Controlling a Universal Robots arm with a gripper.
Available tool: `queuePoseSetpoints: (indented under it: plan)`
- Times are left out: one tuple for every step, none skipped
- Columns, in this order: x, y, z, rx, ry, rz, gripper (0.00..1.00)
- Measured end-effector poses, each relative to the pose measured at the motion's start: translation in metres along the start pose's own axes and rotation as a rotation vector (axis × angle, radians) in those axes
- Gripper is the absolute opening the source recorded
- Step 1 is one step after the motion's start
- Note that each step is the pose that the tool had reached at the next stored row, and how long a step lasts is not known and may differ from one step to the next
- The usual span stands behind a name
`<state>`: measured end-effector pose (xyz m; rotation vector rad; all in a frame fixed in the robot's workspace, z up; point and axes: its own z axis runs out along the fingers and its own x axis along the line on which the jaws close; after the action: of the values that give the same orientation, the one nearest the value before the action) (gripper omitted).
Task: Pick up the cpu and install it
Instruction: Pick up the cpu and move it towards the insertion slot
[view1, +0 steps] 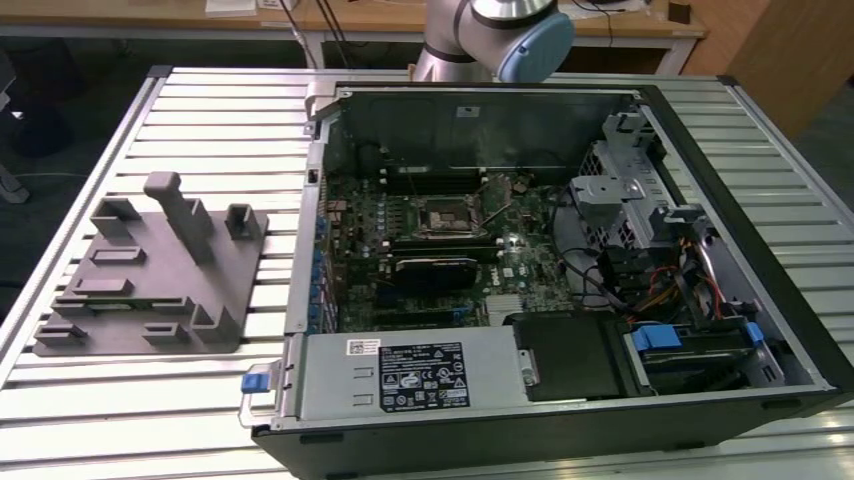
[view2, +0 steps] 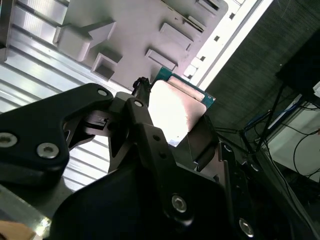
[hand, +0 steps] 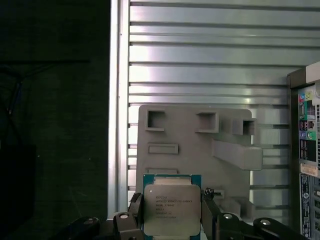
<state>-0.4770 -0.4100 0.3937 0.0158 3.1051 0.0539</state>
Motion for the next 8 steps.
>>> queuePoseSetpoints:
  plan:
    - [-0.0001, 0.0001, -0.0028, -0.0001, -0.0001, 0.000, 0.55]
    - [-0.0002, 0.0002, -0.0054, -0.0001, 0.0000, 0.000, 0.55]
    - [-0.0003, 0.0003, -0.0080, 0.0000, 0.0000, 0.000, 0.55]
    - [-0.0004, 0.0004, -0.0104, 0.0000, 0.0000, 0.000, 0.55]
    - [-0.0005, 0.0005, -0.0126, 0.0001, 0.0001, 0.000, 0.55]
    - [-0.0006, 0.0006, -0.0148, 0.0000, 0.0000, 0.000, 0.55]
    - [-0.0006, 0.0006, -0.0167, -0.0001, -0.0002, 0.000, 0.55]
    - [-0.0007, 0.0007, -0.0186, -0.0001, -0.0001, 0.000, 0.55]
